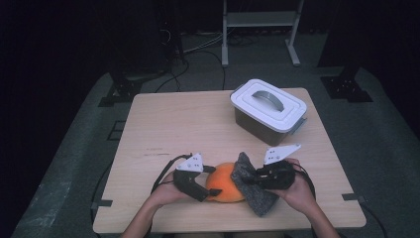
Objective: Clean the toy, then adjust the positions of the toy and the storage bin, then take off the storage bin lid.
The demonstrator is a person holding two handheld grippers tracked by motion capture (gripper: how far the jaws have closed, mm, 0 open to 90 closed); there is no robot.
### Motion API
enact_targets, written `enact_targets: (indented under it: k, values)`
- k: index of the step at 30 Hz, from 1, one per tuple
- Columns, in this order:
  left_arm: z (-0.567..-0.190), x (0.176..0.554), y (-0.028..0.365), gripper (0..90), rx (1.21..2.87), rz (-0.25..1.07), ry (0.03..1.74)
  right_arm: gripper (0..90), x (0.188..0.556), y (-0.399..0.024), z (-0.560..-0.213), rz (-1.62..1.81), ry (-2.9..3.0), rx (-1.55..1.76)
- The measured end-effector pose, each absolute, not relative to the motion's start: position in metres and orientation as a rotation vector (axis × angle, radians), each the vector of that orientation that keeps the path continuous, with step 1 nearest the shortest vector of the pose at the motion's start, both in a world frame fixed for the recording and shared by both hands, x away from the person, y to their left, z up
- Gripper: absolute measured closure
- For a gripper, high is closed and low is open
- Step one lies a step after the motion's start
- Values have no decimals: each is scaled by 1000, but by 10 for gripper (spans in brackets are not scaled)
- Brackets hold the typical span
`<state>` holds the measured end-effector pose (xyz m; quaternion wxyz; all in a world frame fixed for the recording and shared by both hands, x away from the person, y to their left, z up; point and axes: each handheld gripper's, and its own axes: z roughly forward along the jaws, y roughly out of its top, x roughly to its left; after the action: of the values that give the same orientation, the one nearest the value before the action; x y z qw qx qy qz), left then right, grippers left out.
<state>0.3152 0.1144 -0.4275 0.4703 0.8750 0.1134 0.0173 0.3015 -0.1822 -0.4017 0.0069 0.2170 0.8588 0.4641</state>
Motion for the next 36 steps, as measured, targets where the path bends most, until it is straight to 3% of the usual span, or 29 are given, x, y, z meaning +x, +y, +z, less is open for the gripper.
enact_targets:
  k: [15, 21, 27, 32, 36]
  values:
    - [-430, 314, 118, 216, 2171, 37, 265, 761, 295, -176, -390, 1485, 2656, 631]
    - [-433, 316, 121, 233, 2195, 15, 275, 762, 303, -181, -405, 1470, 2703, 684]
    - [-419, 314, 113, 189, 2052, 73, 270, 762, 299, -172, -402, 1450, 2689, 624]
    - [-431, 316, 107, 297, 2098, 81, 278, 762, 298, -171, -402, 1414, 2692, 601]
    - [-431, 317, 110, 313, 2100, 70, 297, 761, 302, -181, -405, 1425, 2690, 649]
